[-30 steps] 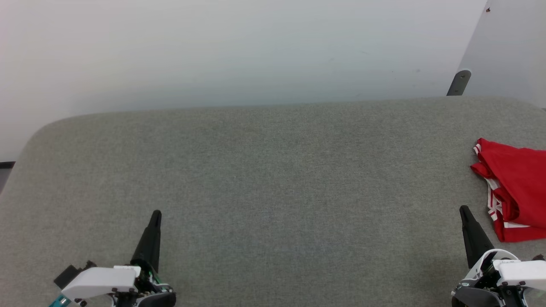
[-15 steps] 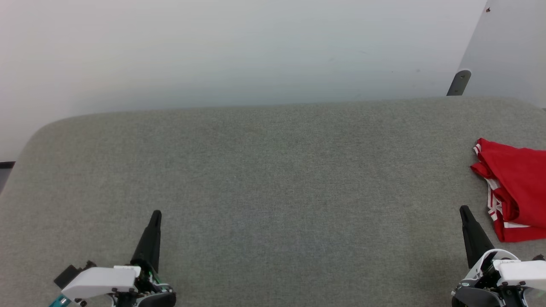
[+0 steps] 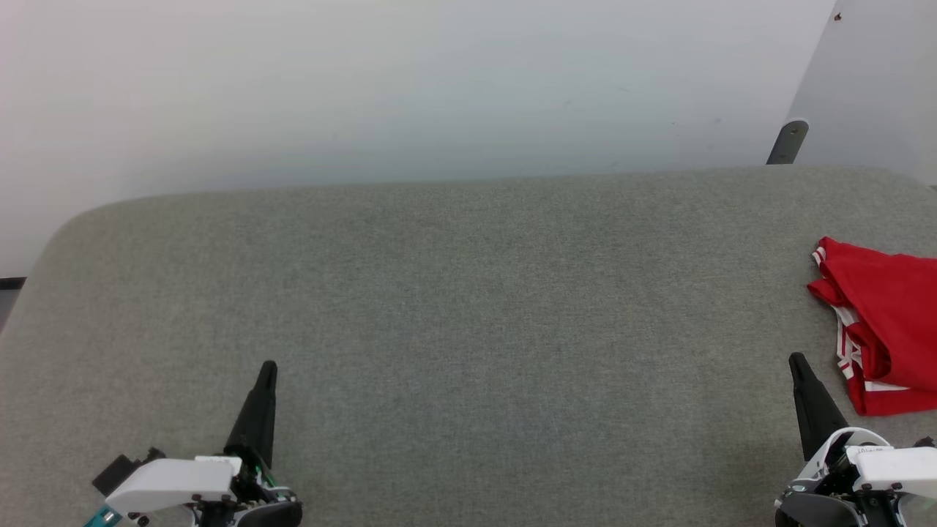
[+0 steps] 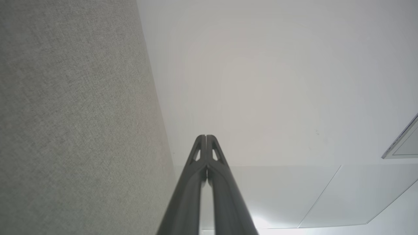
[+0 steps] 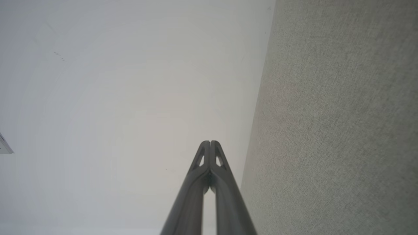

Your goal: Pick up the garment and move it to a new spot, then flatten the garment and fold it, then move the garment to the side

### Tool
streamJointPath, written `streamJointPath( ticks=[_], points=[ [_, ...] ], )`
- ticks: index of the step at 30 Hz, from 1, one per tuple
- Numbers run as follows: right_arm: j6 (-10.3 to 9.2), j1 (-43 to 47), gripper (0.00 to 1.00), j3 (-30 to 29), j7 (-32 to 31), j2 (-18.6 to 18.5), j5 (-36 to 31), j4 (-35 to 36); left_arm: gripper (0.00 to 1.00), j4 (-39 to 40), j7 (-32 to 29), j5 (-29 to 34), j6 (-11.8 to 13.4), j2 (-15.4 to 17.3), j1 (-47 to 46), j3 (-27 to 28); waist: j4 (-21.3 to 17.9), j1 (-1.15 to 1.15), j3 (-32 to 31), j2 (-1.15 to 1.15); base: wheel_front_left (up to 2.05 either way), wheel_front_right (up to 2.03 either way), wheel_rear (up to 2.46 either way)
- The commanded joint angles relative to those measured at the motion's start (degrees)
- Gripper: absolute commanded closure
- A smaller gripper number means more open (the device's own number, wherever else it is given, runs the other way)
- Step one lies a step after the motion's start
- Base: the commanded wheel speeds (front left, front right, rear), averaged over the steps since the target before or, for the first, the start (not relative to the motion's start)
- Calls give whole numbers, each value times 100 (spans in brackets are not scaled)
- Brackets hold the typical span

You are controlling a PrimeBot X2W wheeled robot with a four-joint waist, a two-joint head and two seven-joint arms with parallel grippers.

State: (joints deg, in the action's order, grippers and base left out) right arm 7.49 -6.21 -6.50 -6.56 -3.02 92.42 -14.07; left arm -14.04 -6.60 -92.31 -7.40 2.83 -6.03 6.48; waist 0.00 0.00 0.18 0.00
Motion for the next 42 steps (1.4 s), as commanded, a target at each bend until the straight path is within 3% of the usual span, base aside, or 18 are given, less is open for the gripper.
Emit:
streamJointPath(
  ticks=[1,42],
  points=[
    [0,-23,100,-5,-10,14,1,-2,100,-3,-9,-19,-16,-3,-53,13,0,0,0,0,0,0,0],
    [0,-23,100,-9,-15,17,-5,-2,100,-3,-8,-20,-16,-3,-53,12,0,0,0,0,0,0,0]
  ],
)
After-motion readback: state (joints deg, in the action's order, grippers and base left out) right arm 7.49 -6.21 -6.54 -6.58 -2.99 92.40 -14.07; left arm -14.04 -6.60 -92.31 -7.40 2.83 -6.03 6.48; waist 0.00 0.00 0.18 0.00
